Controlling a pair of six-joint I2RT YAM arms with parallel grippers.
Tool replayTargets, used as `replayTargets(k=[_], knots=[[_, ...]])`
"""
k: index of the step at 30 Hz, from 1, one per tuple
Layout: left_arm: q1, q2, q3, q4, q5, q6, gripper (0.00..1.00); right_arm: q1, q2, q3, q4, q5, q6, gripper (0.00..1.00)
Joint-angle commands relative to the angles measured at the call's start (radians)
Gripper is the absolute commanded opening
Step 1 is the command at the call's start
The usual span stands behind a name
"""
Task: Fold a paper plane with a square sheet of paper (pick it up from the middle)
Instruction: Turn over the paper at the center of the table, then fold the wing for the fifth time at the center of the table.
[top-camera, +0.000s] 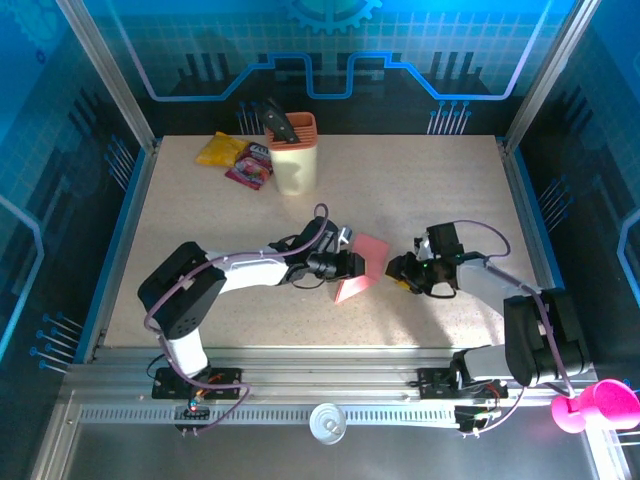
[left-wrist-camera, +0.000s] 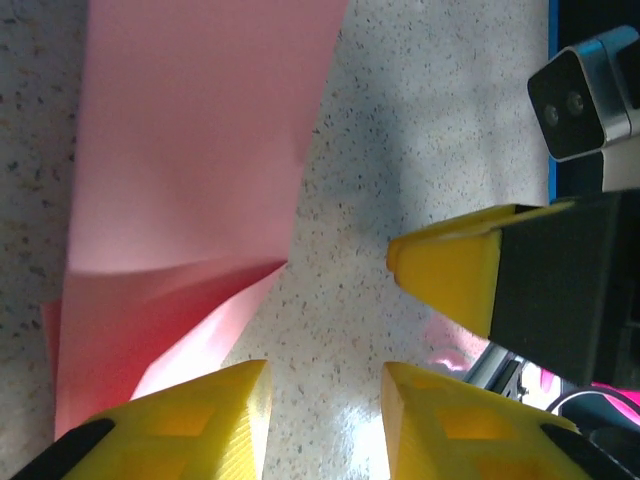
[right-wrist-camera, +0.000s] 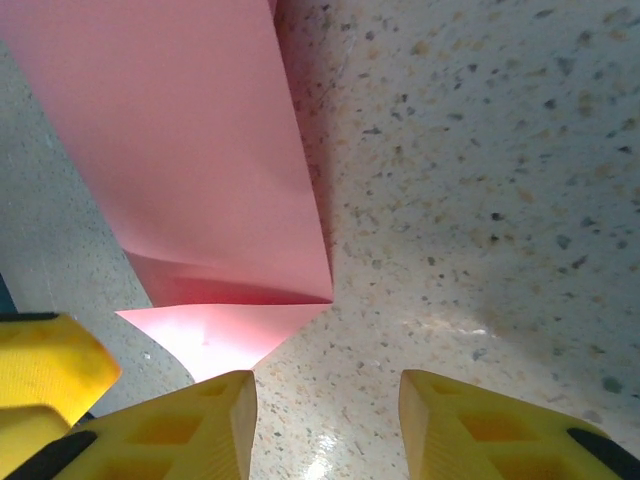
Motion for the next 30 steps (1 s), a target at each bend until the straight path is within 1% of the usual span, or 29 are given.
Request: replayTargets(k=[1,11,17,20,25,30], knots=[[0.029,0.036,0.023,0.042,0.031,0.014,0.35,0.031,0.015,-0.017,0.047,-0.035,0.022,0.43],[0.087,0.097,0.002,0.069,0.060,0.029,0.32,0.090,0.083,-0.002,0.097,-0.022,0.054,0.42],[0.109,0.091,-0.021,0.093,0.063,0.021,0.31,0.097,0.085,0.001,0.094,-0.010,0.059,0.42],[0.124,0.040,-0.047,0.117,0.064,0.010,0.31,0.097,0.070,-0.005,0.086,0.002,0.058,0.43],[0.112,-0.057,-0.062,0.105,0.083,0.009,0.31,0.095,0.054,-0.007,0.068,0.028,0.060,0.43],[0.060,-0.048,-0.077,0.143,0.116,-0.020,0.31,0.090,0.065,-0.005,0.071,0.038,0.066,0.43]])
